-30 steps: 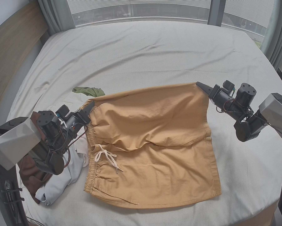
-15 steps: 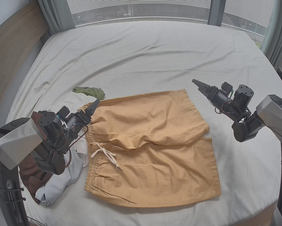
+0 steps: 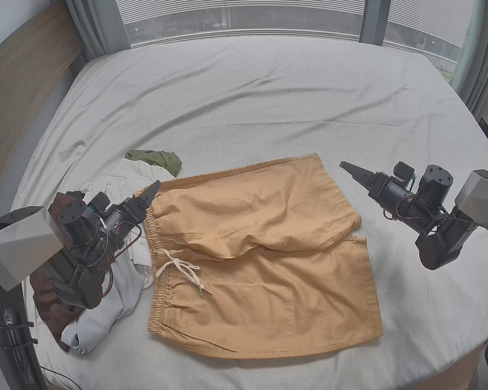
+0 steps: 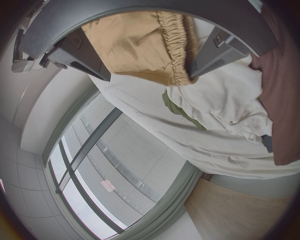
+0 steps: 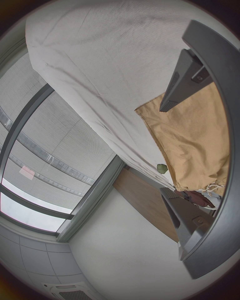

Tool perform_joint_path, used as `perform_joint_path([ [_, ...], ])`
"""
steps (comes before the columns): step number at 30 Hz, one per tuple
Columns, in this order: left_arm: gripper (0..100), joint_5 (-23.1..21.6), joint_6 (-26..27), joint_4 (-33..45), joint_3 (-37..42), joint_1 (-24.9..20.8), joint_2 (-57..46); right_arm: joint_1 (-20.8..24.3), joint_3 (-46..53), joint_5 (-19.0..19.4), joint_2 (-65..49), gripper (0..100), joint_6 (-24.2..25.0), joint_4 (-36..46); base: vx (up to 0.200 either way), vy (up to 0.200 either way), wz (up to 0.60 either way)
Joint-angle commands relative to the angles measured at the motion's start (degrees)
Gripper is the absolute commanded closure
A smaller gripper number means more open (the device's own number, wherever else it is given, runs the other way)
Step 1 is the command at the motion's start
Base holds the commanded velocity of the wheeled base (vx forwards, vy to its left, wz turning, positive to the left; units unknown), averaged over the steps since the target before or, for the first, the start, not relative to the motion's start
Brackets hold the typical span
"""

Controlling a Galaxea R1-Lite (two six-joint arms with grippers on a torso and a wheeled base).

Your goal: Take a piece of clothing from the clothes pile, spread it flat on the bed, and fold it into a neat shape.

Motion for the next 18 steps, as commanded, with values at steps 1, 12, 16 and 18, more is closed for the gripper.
perform_joint_path([
  [1,0,-0.46,0.06,0.12,4.37,1.45,-3.24,-0.11,6.45,0.03,-4.74,0,-1.01,-1.75,0.0,0.0,0.0],
  [12,0,-10.39,1.9,-0.06,18.6,6.64,-15.28,0.85,18.05,0.12,-10.72,0,-6.72,-1.66,0.0,0.0,0.0],
  [16,0,-13.46,2.08,-0.06,21.15,6.99,-15.98,0.76,18.75,0.12,-10.36,0,-9.27,-1.66,0.0,0.0,0.0],
  [18,0,-15.31,2.17,-0.15,23.35,7.34,-15.89,0.41,19.89,0.03,-10.28,0,-9.71,-1.66,0.0,0.0,0.0],
])
